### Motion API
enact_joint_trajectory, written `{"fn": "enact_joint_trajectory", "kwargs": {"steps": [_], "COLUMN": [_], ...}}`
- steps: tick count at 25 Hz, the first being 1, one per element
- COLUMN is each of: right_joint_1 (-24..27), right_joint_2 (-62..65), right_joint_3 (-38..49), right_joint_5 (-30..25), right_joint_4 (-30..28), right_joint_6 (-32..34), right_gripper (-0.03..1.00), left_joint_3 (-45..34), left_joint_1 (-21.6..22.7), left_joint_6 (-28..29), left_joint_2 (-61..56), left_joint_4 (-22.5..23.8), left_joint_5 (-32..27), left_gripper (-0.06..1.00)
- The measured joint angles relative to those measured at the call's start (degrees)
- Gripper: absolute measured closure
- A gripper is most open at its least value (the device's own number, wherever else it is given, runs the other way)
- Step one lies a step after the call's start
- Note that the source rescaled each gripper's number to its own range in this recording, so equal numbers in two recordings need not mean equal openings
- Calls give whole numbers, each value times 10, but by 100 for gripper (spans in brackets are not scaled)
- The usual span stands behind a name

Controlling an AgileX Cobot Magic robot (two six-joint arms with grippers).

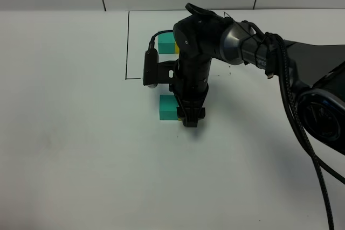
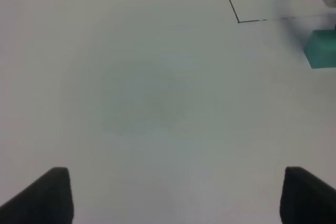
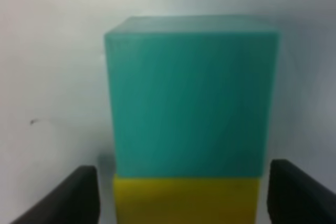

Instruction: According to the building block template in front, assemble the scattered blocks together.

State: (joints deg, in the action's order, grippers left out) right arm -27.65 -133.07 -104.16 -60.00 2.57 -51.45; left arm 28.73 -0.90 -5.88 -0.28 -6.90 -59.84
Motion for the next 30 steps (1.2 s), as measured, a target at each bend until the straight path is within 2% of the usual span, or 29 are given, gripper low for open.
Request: {"fn": "enact_joint_trajectory", "kwargs": {"steps": [5,8,13,16,18,24,27,30], "right_joint_1": [27,82,190,230,247,283,295,299], "right_joint_2": [57,98,160,205,249,394,464,534], "right_joint_3": [0,0,0,12,43,207,285,339], "right_joint_5": [-9,-9,-12,-41,-40,29,58,64], "right_joint_4": [18,20,17,15,16,19,20,20], "right_joint_6": [69,131,274,301,309,312,313,313], "right_gripper": [50,50,50,47,40,5,-2,-3], "left_joint_3": [0,0,0,0,0,0,0,0], "left_joint_1": [0,0,0,0,0,0,0,0], "left_joint_6": [0,0,0,0,0,0,0,0], "left_joint_2": [0,0,0,0,0,0,0,0], "left_joint_4": [0,0,0,0,0,0,0,0], "left_joint_5": [0,0,0,0,0,0,0,0], "left_gripper": [-1,-1,-1,-1,-1,-1,-1,-1]}}
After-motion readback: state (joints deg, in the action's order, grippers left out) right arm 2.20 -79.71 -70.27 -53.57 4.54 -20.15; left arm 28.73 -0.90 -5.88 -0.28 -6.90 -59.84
